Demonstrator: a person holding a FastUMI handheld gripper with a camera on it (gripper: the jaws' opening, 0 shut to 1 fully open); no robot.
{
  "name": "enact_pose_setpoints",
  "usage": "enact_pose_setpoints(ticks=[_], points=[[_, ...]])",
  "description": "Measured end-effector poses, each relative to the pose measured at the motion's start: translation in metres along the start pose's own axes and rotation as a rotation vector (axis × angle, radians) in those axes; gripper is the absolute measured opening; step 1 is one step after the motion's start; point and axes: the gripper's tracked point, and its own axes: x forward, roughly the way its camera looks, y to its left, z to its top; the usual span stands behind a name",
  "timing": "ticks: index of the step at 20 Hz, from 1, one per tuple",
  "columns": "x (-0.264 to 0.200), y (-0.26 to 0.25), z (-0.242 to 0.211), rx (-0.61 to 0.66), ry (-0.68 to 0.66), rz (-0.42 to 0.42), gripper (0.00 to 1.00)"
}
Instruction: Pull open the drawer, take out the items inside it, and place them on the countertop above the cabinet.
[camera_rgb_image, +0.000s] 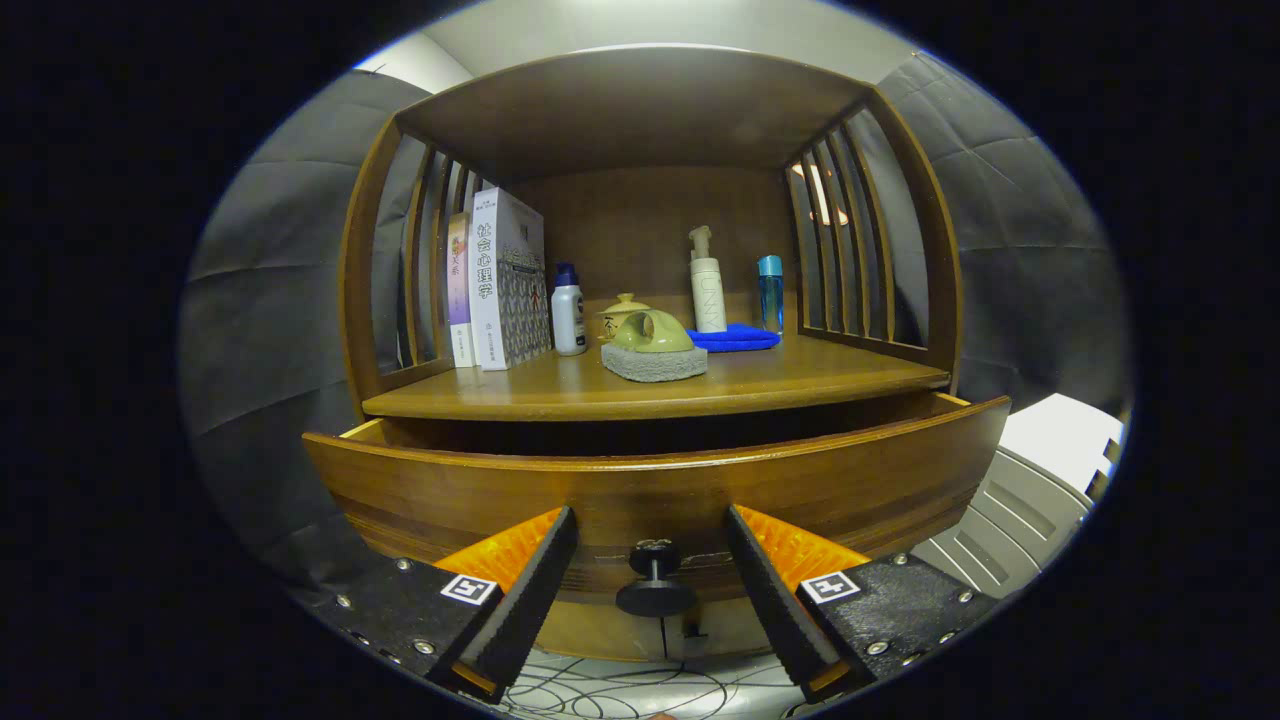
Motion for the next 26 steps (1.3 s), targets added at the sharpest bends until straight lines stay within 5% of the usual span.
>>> enact_pose_setpoints(ticks=[17, 26], points=[[0.043, -0.003, 0.011, -0.048, 0.013, 0.003, 0.94], [-0.008, -0.035, 0.122, -0.104, -0.106, -0.021, 0.94]])
